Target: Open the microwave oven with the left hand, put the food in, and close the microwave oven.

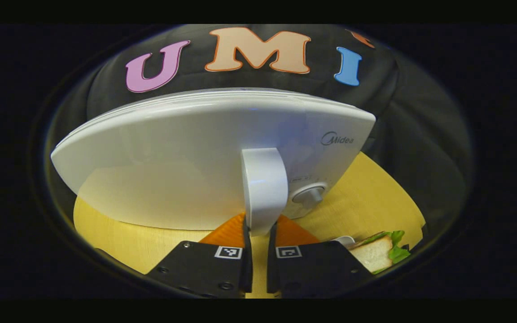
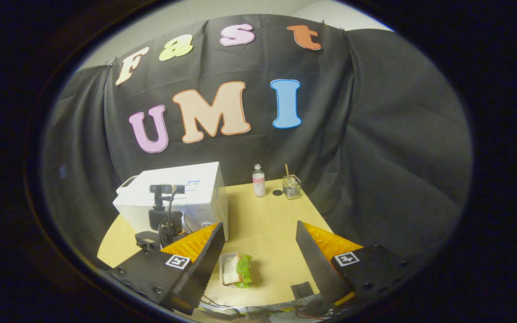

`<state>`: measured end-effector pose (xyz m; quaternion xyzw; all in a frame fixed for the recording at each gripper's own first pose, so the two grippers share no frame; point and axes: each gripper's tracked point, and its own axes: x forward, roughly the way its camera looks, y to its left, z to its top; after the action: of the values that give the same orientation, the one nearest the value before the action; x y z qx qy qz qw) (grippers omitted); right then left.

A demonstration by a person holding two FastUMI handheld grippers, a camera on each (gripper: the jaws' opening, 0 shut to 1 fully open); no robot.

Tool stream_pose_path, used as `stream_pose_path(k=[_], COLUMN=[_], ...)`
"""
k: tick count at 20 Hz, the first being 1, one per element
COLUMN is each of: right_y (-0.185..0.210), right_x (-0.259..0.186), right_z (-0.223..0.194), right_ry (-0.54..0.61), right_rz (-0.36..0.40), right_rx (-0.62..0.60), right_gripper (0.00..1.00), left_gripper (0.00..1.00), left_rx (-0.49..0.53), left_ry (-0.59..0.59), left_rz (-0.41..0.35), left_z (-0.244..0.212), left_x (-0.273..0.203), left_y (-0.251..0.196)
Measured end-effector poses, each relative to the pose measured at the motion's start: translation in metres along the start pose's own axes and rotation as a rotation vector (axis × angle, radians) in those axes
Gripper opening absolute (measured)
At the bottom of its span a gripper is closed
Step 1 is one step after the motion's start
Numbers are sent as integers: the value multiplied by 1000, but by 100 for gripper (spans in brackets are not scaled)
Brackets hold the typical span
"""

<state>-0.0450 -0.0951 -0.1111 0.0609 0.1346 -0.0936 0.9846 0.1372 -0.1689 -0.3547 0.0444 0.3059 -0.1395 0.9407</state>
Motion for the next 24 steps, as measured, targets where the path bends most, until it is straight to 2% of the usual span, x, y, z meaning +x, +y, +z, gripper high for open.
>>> stream_pose_path(k=[5, 6, 8, 10, 11, 12, 13, 14, 17, 18, 20, 21, 22, 23, 24], right_y=[-4, -6, -8, -4, -1, 0, -2, -2, 7, 9, 13, 15, 16, 17, 18], right_x=[-7, -6, -3, 1, 4, 7, 11, 13, 17, 18, 20, 21, 23, 25, 27], right_z=[-16, -18, -23, -27, -28, -28, -28, -28, -31, -31, -35, -39, -41, -44, -45], right_ry=[31, 36, 45, 59, 64, 65, 66, 68, 78, 82, 88, 93, 100, 109, 114], right_rz=[-17, -24, -34, -14, -2, 5, 6, 12, 57, 73, 99, 111, 124, 136, 148], right_rx=[21, 21, 20, 25, 17, -1, -19, -33, -39, -38, -38, -39, -40, -42, -46], right_gripper=[100, 94, 94, 94, 100, 94, 100, 94, 94, 94, 94, 100, 94, 94, 94], left_gripper=[12, 12, 12, 11, 12, 12, 12, 12, 17, 15, 17, 18, 16, 22, 20], left_rx=[-7, -22, -30, -7, -8, -10, -7, 2, 12, 11, 26, 26, 21, 12, 7], left_ry=[-17, 13, -11, -17, -20, -13, -10, -12, -4, -1, 2, 5, 9, 15, 24], left_rz=[-5, 0, -10, -33, -38, -40, -41, -43, -27, -21, -5, 6, 20, 36, 54], left_z=[0, -8, -23, -41, -47, -55, -60, -64, -77, -81, -88, -92, -95, -99, -104], left_x=[0, -8, -31, -51, -61, -70, -77, -82, -98, -103, -113, -117, -122, -126, -131], left_y=[0, -1, -2, 0, 1, 3, 4, 6, 12, 14, 19, 21, 24, 27, 31])
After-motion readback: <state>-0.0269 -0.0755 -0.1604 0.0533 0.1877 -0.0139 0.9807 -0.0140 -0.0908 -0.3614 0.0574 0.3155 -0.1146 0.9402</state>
